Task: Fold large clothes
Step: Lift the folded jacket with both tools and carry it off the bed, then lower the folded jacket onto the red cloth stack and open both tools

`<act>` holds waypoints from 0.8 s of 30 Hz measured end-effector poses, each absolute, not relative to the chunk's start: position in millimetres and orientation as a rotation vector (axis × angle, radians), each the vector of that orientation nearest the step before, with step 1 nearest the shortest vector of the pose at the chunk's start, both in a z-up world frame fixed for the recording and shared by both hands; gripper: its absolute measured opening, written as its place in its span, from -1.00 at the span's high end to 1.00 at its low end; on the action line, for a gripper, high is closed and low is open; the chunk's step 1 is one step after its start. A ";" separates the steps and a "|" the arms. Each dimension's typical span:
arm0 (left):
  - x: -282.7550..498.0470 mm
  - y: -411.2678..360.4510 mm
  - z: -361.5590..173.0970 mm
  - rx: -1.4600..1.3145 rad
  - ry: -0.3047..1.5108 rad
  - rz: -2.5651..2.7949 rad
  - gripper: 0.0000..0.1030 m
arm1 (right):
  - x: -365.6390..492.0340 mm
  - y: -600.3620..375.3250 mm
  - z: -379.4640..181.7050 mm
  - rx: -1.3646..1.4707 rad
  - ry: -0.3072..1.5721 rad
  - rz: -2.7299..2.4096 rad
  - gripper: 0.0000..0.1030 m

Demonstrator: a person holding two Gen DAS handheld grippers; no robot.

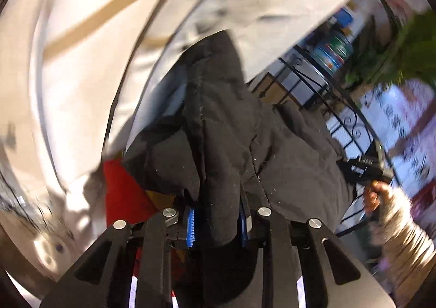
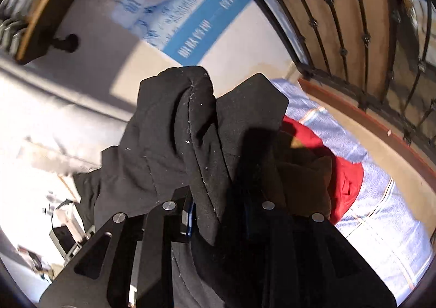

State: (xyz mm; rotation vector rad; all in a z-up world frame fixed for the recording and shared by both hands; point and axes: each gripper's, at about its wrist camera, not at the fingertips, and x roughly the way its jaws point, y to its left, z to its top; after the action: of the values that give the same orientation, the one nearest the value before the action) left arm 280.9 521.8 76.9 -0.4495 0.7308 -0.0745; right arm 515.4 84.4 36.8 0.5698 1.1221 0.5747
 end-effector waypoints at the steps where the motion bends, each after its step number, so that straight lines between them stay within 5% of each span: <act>1: 280.8 519.0 79.1 -0.437 0.734 -0.086 0.55 | 510.0 77.8 44.8 0.575 1.103 0.583 0.49; 4: 290.6 541.2 47.9 -0.564 0.773 -0.097 0.43 | 520.2 71.4 44.6 0.564 1.112 0.563 0.48; 6: 288.3 555.1 23.4 -0.644 0.797 -0.073 0.26 | 521.9 63.5 24.0 0.601 1.168 0.504 0.28; 9: 293.5 557.6 5.2 -0.627 0.813 0.023 -0.10 | 517.3 64.6 -0.6 0.630 1.194 0.401 -0.22; 12: 293.6 554.1 7.8 -0.571 0.814 0.102 -0.59 | 515.1 63.1 -12.1 0.732 1.159 0.353 -0.38; 16: 289.3 559.8 29.5 -0.547 0.805 0.162 -0.62 | 515.8 62.5 -8.8 0.785 1.155 0.282 -0.38; 24: 271.1 543.0 128.5 -0.339 0.600 0.212 -0.62 | 494.7 84.9 95.1 0.426 0.849 0.236 -0.38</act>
State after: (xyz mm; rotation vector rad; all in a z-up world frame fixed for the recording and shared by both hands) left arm 271.1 543.0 128.5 -0.3392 0.6005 0.2119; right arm 494.7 84.9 95.1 0.4259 0.8491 0.2357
